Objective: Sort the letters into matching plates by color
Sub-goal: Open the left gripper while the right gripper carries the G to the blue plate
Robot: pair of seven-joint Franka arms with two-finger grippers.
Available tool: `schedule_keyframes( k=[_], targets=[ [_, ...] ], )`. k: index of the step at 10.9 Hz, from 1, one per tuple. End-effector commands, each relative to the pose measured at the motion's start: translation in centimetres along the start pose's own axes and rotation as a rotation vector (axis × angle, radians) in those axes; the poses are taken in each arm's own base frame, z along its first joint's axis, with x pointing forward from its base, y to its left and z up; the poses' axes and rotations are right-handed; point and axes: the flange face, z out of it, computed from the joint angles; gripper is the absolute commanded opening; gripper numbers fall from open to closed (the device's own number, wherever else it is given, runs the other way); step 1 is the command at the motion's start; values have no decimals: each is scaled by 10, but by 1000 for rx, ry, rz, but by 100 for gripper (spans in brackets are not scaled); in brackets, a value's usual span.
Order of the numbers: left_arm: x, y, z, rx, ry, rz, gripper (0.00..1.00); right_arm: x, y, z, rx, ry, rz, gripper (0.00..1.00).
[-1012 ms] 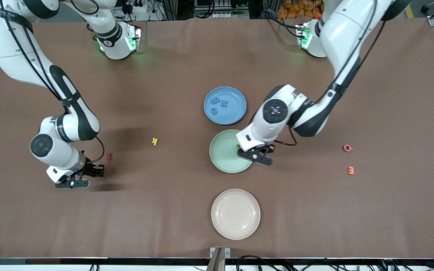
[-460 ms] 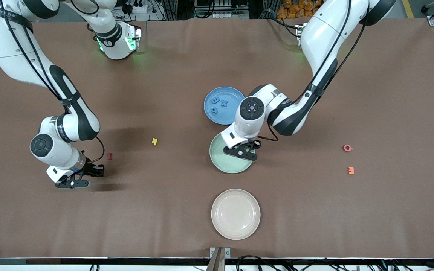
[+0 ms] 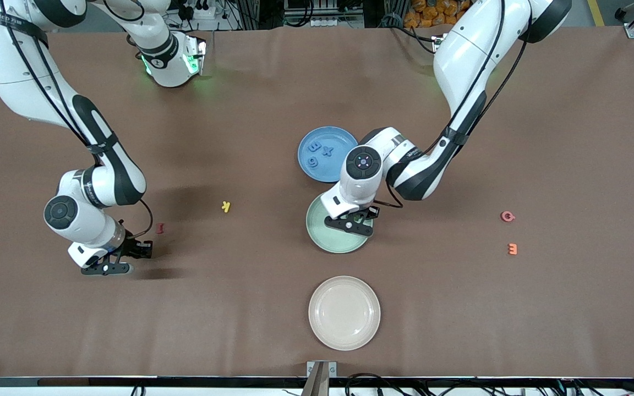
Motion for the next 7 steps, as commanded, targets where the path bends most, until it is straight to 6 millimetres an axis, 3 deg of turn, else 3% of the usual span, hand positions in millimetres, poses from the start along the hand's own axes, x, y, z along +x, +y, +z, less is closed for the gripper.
schedule_keyframes(
  k=[1,4,5,6,7],
  targets=[
    [6,8,3,13,21,-18,0,-4,-2,-21,-8,-8,-1,27],
    [6,10,4,13,21,-28,0,-3,-16,-37,-5,-25,27,27],
    [5,11,4,12,20,-29,6,-2,-27,-38,-4,-23,44,27],
    [5,11,4,12,20,-29,31,-2,-38,-40,-3,-20,70,27],
    [5,11,4,13,21,-31,97,0,-51,-46,4,-12,110,27]
  ],
)
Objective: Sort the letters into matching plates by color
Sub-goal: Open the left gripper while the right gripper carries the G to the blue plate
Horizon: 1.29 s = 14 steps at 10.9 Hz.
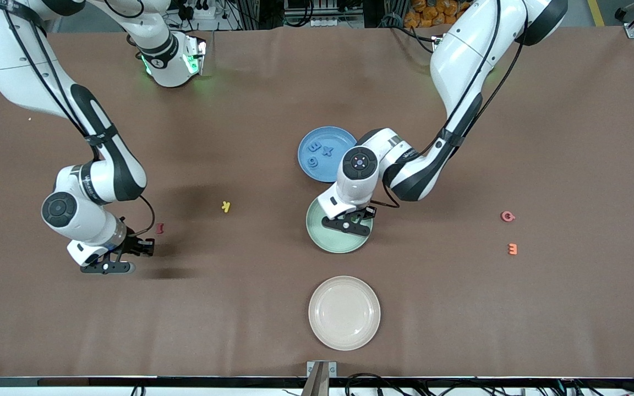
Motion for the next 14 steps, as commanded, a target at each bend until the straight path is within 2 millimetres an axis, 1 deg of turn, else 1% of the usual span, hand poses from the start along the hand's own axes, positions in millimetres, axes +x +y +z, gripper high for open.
schedule_keyframes(
  k=[1,3,4,5,6,7,8,9,10,11,12,13,14],
  targets=[
    [5,4,-2,15,23,-20,100,-6,-42,-17,21,4,103,27],
    [8,0,-8,12,30,-28,100,-8,-77,-30,56,10,152,27],
    [9,0,-11,12,36,-29,100,-12,-98,-31,61,-2,175,27],
    [11,-4,-19,11,46,-35,100,-16,-120,-33,61,-5,181,27],
    [17,-12,-30,9,61,-43,100,-24,-150,-38,60,-10,172,27],
    [24,-28,-43,8,79,-63,100,-33,-177,-41,52,-30,188,27],
    [32,-44,-56,7,98,-83,100,-41,-207,-49,57,-25,179,27],
    [39,-61,-76,9,128,-100,100,-51,-232,-51,60,-26,176,27],
    [44,-74,-95,6,154,-113,100,-64,-267,-54,66,-24,156,27],
    [46,-80,-112,9,177,-121,100,-79,-297,-56,69,-26,140,27],
    [47,-91,-125,13,190,-135,100,-95,-327,-58,73,-26,117,27],
    [50,-112,-142,22,206,-162,100,-115,-358,-60,76,-29,96,27],
    [51,-133,-165,36,210,-180,100,-134,-386,-59,80,-33,71,27]
  ],
)
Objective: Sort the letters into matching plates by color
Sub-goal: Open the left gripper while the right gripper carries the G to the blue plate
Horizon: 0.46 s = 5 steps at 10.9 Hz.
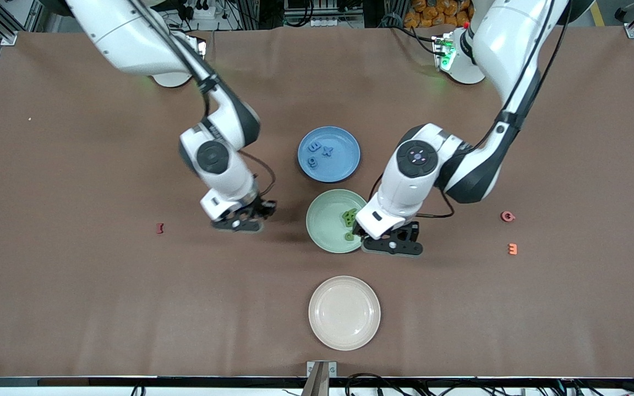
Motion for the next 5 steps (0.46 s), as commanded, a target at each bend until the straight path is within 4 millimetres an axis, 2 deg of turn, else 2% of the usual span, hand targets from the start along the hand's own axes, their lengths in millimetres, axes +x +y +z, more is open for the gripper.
schedule_keyframes(
  k=[1,3,4,5],
  targets=[
    [12,-44,-65,57,32,-21,100,-59,-67,1,0,-14,-47,27],
    [14,-58,-101,81,42,-33,100,-98,-107,9,4,-24,-70,27],
    [16,-70,-120,95,50,-48,100,-115,-122,14,4,-33,-86,27],
    [20,-91,-134,104,48,-51,100,-133,-137,21,3,-41,-97,27]
  ],
)
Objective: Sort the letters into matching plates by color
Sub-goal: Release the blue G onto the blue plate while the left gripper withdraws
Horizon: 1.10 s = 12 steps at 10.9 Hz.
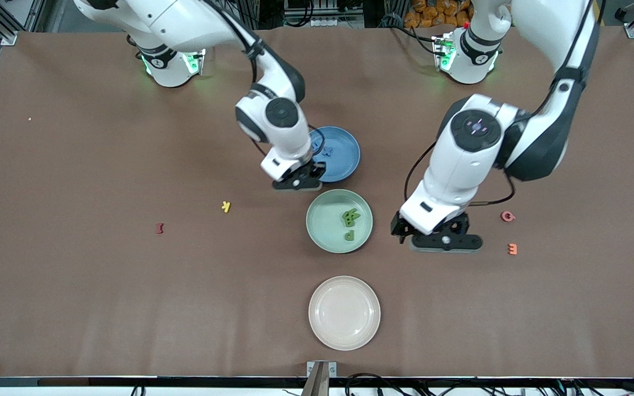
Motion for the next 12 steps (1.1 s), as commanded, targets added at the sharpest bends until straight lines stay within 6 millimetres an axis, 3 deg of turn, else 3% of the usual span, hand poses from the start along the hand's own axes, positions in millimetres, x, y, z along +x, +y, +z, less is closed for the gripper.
schedule_keyframes(
  k=[1,2,3,4,5,9,12],
  targets=[
    [3,-44,-46,23,-3,39,100,-31,-37,15,-3,-21,-7,28],
    [9,-69,-57,9,-19,32,100,-35,-40,16,-4,-23,-15,35],
    [14,-99,-71,3,-30,9,100,-35,-40,15,-3,-22,-11,93],
    [14,-120,-89,16,-26,32,100,-33,-39,15,-3,-21,-9,100],
    [15,-146,-100,35,-37,58,100,-30,-37,13,-8,-22,-7,100],
    [6,-219,-128,30,-140,102,100,-14,-20,-9,-80,-60,-34,100],
    [-11,-278,-147,-81,-227,83,100,36,30,-32,-84,-48,0,100]
  ],
)
